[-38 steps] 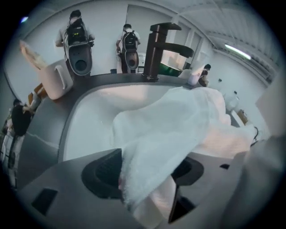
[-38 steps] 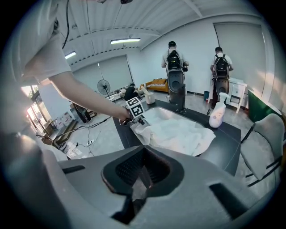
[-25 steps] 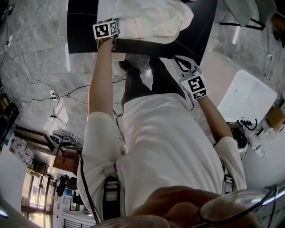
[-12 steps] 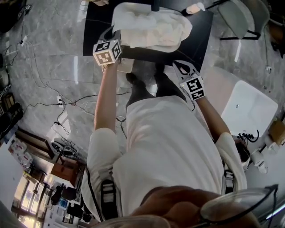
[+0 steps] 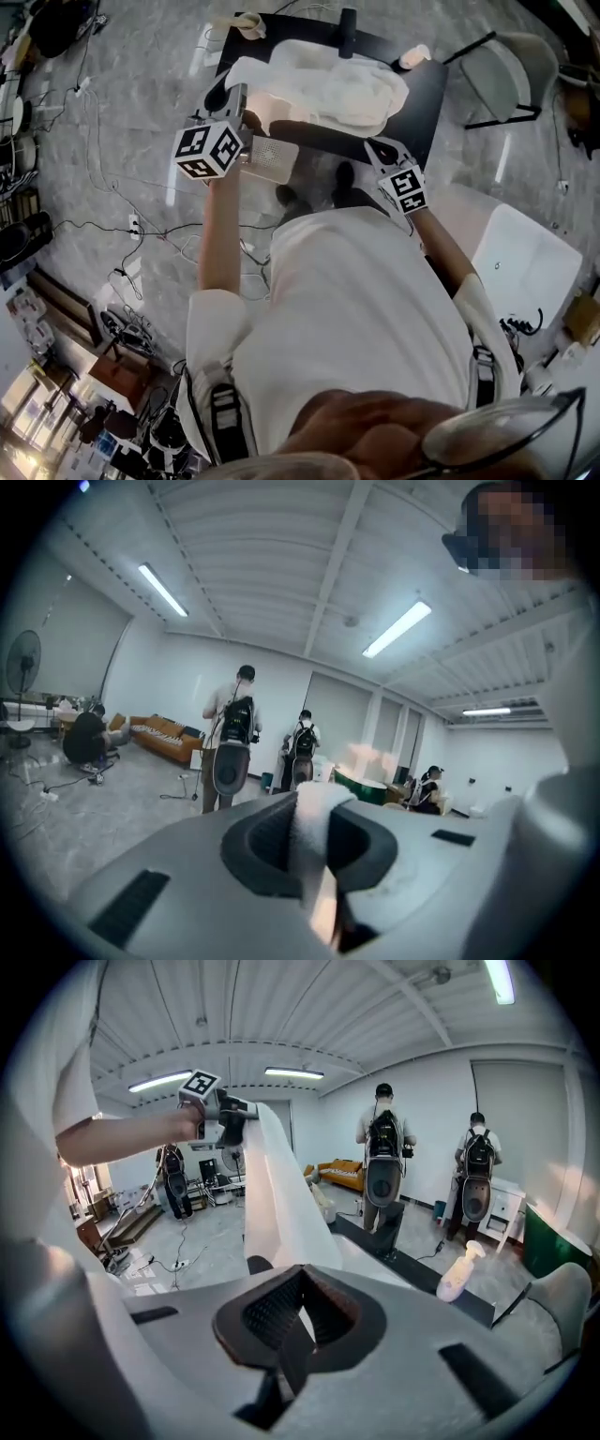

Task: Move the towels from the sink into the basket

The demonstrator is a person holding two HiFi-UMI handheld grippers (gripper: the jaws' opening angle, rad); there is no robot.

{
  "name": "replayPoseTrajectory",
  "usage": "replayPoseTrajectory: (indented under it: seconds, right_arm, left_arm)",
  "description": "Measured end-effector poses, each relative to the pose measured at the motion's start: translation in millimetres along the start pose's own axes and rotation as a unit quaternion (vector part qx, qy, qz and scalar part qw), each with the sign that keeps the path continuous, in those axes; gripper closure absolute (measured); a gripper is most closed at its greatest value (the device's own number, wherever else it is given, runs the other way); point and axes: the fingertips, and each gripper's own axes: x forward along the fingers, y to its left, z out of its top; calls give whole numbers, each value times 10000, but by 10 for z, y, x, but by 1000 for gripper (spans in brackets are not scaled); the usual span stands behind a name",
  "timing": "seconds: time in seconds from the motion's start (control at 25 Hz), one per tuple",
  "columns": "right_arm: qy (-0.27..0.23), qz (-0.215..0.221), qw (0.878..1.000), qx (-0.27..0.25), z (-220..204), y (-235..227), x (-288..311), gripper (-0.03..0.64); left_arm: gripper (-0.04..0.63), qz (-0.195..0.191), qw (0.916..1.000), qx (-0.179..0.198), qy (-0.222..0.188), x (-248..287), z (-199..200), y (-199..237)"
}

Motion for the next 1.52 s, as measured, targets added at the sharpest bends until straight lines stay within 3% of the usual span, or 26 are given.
replayPoseTrajectory:
  seconds: [0.32,0.48,0.68,1.16,1.52]
  right_arm:
    - [-274,236,9987,-365,322,202,135,620]
    - [-392,459,9967,-547,559,412,271,620]
    - [-445,788,9927,-799,805,710,500,620]
    - [-87,1341,9844,-1138,799,1262,822,620]
    - [630,1694,9755,-1256,297,1459,1056,620]
  left_arm:
    - [571,149,9969,159,-755,-1156,947,92]
    - [571,370,9957,310,-793,-1701,1051,192]
    - [571,800,9926,226,-885,-2237,1010,439]
    - [571,1485,9879,-105,-432,-2833,247,917]
    - [571,1637,9847,-361,480,-2515,-1132,1312]
